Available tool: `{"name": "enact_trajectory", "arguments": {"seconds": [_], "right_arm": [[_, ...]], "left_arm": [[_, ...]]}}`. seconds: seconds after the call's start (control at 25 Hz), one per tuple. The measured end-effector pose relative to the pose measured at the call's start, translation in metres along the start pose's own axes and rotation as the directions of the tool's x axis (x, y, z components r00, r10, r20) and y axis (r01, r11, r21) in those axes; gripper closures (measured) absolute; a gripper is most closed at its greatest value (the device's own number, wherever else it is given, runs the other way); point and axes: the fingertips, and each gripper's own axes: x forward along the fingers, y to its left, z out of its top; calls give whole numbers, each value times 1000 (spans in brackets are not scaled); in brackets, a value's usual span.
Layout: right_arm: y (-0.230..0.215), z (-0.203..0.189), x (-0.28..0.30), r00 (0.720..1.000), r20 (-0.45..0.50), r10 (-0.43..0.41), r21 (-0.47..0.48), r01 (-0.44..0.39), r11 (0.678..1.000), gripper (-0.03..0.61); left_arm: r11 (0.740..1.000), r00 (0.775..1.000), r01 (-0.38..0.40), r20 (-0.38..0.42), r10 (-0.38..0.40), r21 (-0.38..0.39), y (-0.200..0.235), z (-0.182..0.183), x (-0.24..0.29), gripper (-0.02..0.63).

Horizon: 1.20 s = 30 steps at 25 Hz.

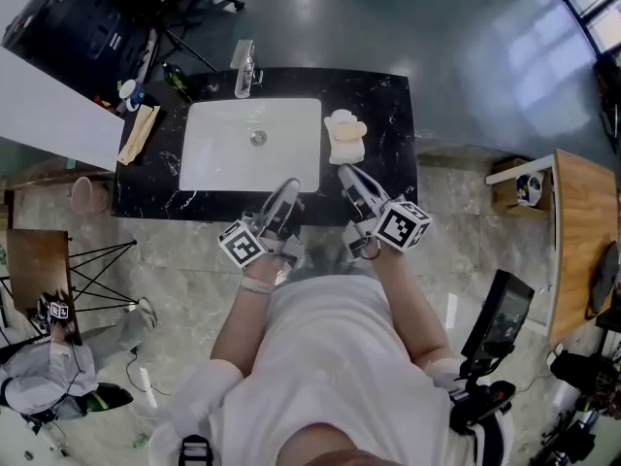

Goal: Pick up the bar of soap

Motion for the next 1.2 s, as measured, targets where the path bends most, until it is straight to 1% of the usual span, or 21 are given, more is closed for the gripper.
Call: {"name": "enact_trajectory", "arguments": {"seconds": [0.2,0.52,0.68,0.92,1.12,1.16,1.2], "right_arm": [[-4,20,0,1000,5,14,-16,-14,1000,555],[-29,36,0,1000,2,-17,-10,17,1000,555],[-50,48,4,997,18,-78,-10,78,997,555],[-83,69,7,986,49,-161,20,161,987,554],[-120,76,14,967,58,-250,53,247,968,551],[-128,76,15,961,55,-269,57,266,962,543],[-136,75,17,957,48,-288,60,285,957,515]], "left_arm": [[1000,1000,1,16,-1,12,-5,-2,19,607],[999,1000,-18,26,17,35,-5,-5,30,607],[998,999,-30,34,28,53,-6,-1,32,607],[995,997,-64,56,59,80,-4,4,28,607],[992,992,-104,81,99,68,6,5,19,607],[990,991,-114,84,107,77,6,6,18,607],[989,989,-124,88,116,84,7,7,17,607]]}}
